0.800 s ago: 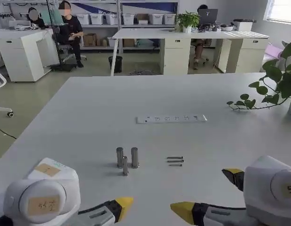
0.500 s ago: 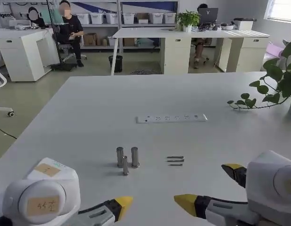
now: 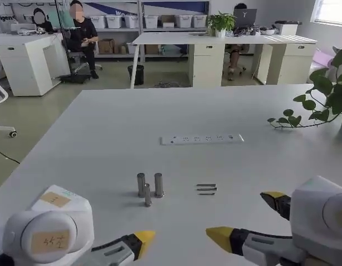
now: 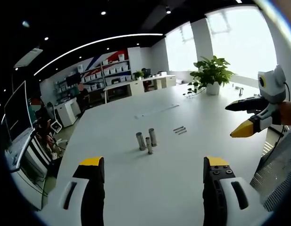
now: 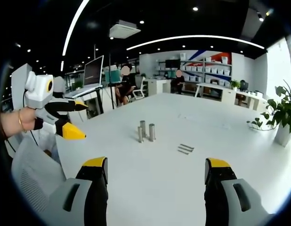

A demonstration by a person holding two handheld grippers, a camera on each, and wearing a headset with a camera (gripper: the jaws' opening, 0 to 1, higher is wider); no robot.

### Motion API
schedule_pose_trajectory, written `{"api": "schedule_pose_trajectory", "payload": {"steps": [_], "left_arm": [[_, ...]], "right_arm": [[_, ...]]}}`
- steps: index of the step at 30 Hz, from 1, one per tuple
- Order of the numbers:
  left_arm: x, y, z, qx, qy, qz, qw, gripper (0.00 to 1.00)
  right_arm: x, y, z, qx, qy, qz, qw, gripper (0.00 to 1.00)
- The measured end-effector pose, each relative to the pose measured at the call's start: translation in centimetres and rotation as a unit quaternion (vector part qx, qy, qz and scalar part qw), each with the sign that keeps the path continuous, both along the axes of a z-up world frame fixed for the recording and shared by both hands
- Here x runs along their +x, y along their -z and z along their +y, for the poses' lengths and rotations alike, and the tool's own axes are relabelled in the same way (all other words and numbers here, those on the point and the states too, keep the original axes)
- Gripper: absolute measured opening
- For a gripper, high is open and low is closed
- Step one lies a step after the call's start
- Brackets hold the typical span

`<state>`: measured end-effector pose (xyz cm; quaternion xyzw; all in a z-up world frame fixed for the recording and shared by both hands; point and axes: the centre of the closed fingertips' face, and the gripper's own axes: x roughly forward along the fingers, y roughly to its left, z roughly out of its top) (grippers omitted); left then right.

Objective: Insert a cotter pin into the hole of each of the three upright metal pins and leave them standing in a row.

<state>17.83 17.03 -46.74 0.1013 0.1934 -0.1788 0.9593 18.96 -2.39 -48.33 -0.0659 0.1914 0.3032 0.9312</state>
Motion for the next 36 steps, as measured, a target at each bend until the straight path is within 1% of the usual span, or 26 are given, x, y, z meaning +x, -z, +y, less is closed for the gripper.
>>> {"api": "schedule_pose_trajectory", "payload": {"steps": [4, 7, 9, 15, 22, 25, 36], "left_arm": [[-0.01, -0.09, 0.07, -0.001, -0.001, -0.002, 1.0000, 0.86], [-0.04, -0.01, 0.04, -0.001, -0.002, -0.002, 1.0000, 0.86], [-0.05, 0.11, 0.04, -0.002, -0.003, 0.000, 1.0000, 0.85], [-0.09, 0.11, 0.12, -0.004, -0.004, 0.000, 1.0000, 0.84], [-0.16, 0.11, 0.18, -0.006, -0.005, 0.001, 1.0000, 0.84], [-0.22, 0.12, 0.30, -0.005, -0.006, 0.001, 1.0000, 0.84], [-0.30, 0.12, 0.63, -0.004, -0.009, 0.002, 0.9999, 0.83]], "right_arm": [[-0.09, 0.12, 0.11, -0.008, -0.002, 0.000, 1.0000, 0.84], [-0.10, 0.32, -0.06, -0.022, -0.005, 0.001, 0.9997, 0.85], [-0.08, 0.41, -0.21, -0.026, -0.003, 0.002, 0.9997, 0.87], [0.15, 0.19, -0.36, -0.021, 0.004, 0.000, 0.9998, 0.91], [0.00, 0.26, 0.28, -0.021, -0.003, 0.004, 0.9998, 0.95], [0.01, 0.44, 0.38, -0.023, -0.003, 0.007, 0.9997, 0.98], [-0.03, 0.25, 0.62, -0.017, -0.006, 0.009, 0.9998, 0.98]]}}
